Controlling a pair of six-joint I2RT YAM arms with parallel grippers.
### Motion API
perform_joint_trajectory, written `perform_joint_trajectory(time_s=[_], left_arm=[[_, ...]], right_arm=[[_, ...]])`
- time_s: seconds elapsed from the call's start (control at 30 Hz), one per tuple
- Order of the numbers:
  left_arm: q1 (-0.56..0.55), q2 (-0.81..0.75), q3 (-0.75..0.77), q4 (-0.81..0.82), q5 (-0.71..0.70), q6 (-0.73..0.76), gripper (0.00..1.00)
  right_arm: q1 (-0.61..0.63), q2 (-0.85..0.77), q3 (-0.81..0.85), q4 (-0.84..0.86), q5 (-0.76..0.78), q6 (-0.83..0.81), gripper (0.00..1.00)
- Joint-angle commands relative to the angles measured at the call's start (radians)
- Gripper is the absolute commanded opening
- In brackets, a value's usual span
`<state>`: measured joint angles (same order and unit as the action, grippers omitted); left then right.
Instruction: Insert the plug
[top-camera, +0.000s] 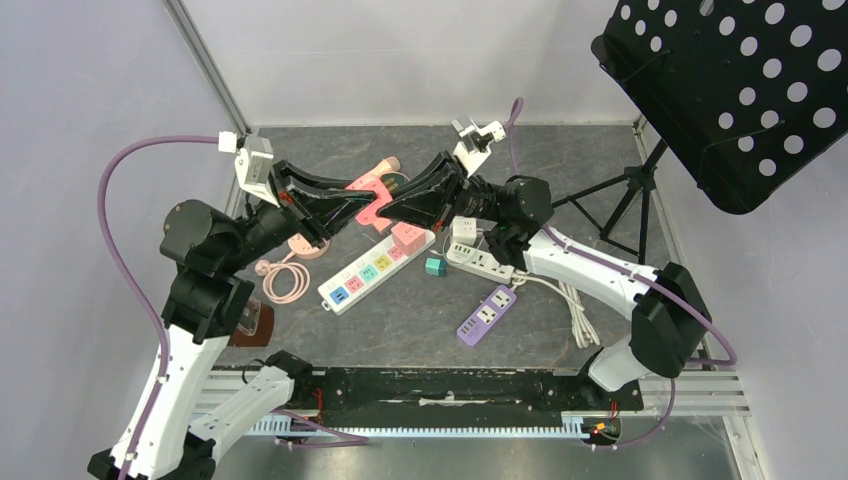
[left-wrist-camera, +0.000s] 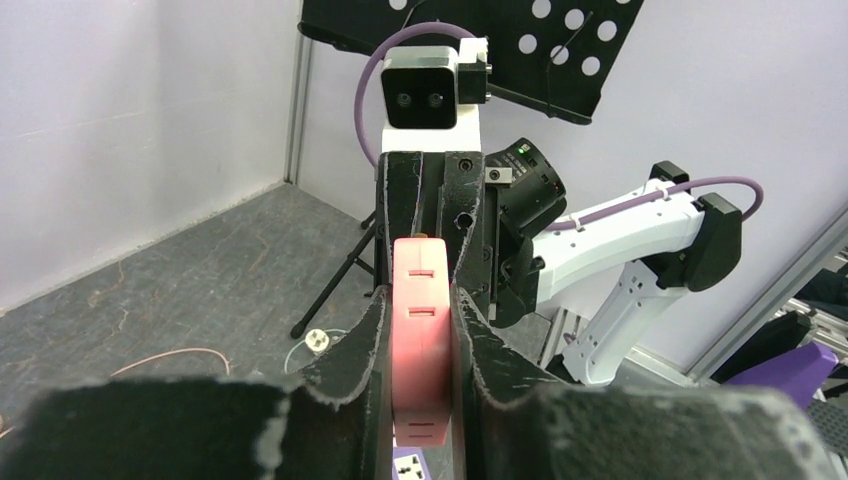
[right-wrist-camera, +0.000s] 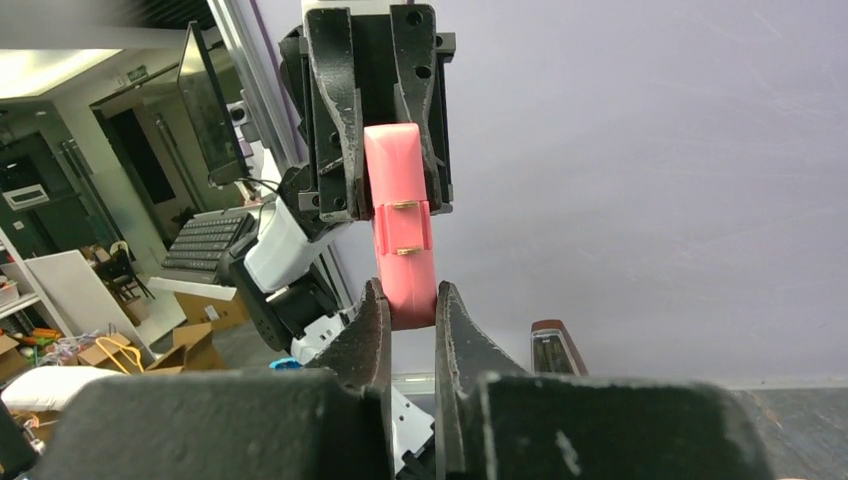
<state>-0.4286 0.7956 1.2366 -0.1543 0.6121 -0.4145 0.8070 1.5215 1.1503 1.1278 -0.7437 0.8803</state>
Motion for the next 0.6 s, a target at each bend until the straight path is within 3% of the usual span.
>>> perform_joint_trajectory(time_s=[0.0, 0.07, 0.17, 0.3, 0.57], left_arm=[[-0.001, 0.005, -0.029, 0.099, 0.01, -0.105, 0.34], [-0.001, 0.01, -0.059, 0.147, 0.012, -0.156, 0.45], [-0.002, 0.001, -0.104, 0.219, -0.001, -0.213, 0.52], [-0.001, -0.021, -0.147, 0.263, -0.068, -0.241, 0.44], [-0.001, -0.037, -0.205, 0.375, -0.131, -0.328, 0.43]], right_arm=[[0.003, -0.005, 0.026, 0.027, 0.06, 0.016, 0.0], [0.004, -0.006, 0.026, 0.021, 0.077, 0.015, 0.0], [0.009, 0.0, 0.025, 0.026, 0.102, 0.029, 0.0], [0.018, 0.004, 0.023, 0.024, 0.118, 0.029, 0.0], [0.032, 0.018, 0.026, -0.01, 0.107, 0.01, 0.0]])
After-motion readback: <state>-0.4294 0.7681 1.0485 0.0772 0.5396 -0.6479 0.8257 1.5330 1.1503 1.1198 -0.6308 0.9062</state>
